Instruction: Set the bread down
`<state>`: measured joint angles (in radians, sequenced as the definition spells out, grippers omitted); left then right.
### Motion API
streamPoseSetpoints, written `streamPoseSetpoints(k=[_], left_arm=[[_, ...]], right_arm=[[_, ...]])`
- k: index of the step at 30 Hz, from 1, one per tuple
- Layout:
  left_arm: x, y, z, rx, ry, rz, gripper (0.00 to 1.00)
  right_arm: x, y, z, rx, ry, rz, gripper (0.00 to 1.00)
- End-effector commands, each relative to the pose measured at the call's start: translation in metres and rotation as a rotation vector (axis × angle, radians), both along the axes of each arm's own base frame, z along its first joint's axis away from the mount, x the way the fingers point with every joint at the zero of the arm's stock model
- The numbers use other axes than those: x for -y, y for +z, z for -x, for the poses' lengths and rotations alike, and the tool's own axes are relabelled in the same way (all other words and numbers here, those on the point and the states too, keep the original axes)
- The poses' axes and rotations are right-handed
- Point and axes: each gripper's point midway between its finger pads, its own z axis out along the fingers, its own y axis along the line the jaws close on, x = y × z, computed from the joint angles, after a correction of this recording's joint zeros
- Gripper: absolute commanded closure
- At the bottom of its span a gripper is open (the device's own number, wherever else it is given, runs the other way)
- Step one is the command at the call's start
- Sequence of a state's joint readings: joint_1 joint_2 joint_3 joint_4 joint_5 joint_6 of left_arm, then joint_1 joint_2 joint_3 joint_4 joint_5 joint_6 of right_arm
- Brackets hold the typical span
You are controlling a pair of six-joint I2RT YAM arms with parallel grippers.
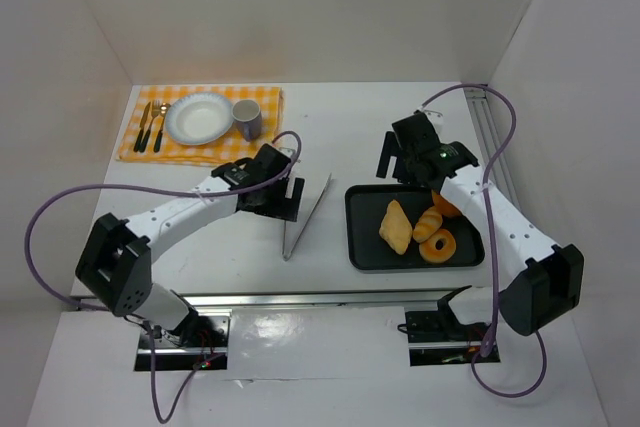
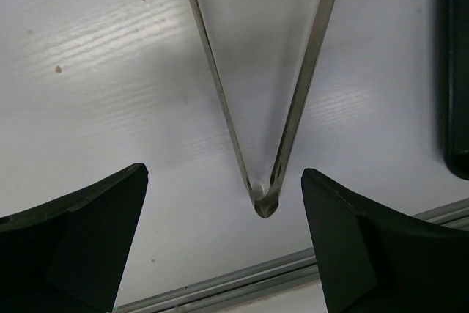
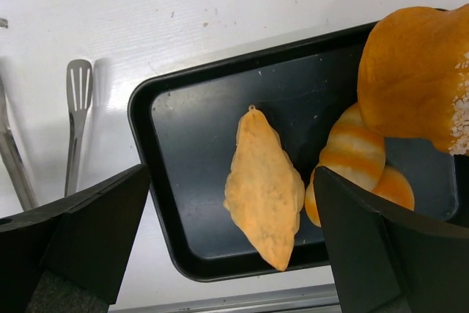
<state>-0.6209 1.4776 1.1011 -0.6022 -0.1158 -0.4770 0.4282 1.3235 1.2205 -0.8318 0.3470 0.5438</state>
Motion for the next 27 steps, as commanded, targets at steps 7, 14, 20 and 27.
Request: streamPoseSetpoints(k=[7,14,20,27], left_arm=[[0.045,-0.034,0.01,-0.088,-0.036,0.066,0.01],[0.04,-0.062,0.009,-0.108,0.046,0.021,0.01],[0.04,-0.081,-0.007,-0.09,0.053,-0.015,0.01],[0.046,-0.094,-0.031,-0.067,0.069,-0.012,0.02]], right_arm=[[0.005,0.023,-0.009,0.099,-0.005,-0.036,0.0],[0.005,0.025,-0.005,0.105,0.002,-0.047,0.0],[0.007,0.028,-0.004,0.118,-0.001,-0.06,0.0],[0.008,0.03,-0.002,0.12,-0.001,-0.06,0.0]])
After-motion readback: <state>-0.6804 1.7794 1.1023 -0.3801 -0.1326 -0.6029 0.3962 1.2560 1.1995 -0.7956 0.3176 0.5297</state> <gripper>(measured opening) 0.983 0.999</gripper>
